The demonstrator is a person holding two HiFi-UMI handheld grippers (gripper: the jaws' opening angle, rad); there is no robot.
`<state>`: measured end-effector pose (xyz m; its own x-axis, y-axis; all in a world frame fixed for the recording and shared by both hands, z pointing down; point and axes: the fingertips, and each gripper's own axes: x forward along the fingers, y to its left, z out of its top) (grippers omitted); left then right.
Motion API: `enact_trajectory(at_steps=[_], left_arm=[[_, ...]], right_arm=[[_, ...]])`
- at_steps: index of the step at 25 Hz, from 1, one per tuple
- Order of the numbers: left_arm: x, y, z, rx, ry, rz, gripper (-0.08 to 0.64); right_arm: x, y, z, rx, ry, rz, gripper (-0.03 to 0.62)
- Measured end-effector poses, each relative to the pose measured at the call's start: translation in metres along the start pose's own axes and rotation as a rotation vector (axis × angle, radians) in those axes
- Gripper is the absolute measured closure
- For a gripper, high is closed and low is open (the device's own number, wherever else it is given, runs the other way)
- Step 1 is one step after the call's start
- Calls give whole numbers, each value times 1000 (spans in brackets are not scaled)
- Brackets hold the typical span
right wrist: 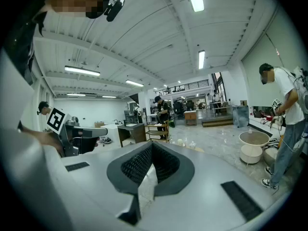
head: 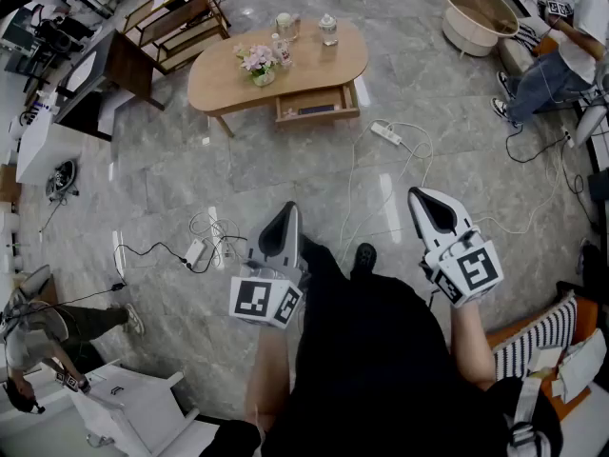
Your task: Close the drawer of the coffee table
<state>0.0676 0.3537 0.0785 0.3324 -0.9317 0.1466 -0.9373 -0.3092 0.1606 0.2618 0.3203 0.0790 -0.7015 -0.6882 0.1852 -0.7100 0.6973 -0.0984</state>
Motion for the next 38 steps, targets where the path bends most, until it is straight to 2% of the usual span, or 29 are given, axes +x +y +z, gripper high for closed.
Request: enact_trajectory(at_steps=[6, 13, 18, 24, 31, 38], left_arm=[[-1, 7, 1, 4, 3, 21, 546], [-5, 13, -5, -3, 23, 54, 546], [-6, 21, -12, -2, 47, 75, 546], [2, 50, -20, -20, 66, 90, 546], [44, 100, -20, -29, 90, 23, 546], [90, 157, -9, -15, 101, -73, 546]], right_arm=[[-1, -2, 1, 0, -8, 8, 581], [3, -4, -16, 96, 29, 41, 580], [14, -7, -25, 87, 64, 34, 580], [45, -4, -28, 70, 86, 35, 580], [101, -10, -18, 95, 85, -2, 580], [178, -6, -20, 16, 172, -59, 580]])
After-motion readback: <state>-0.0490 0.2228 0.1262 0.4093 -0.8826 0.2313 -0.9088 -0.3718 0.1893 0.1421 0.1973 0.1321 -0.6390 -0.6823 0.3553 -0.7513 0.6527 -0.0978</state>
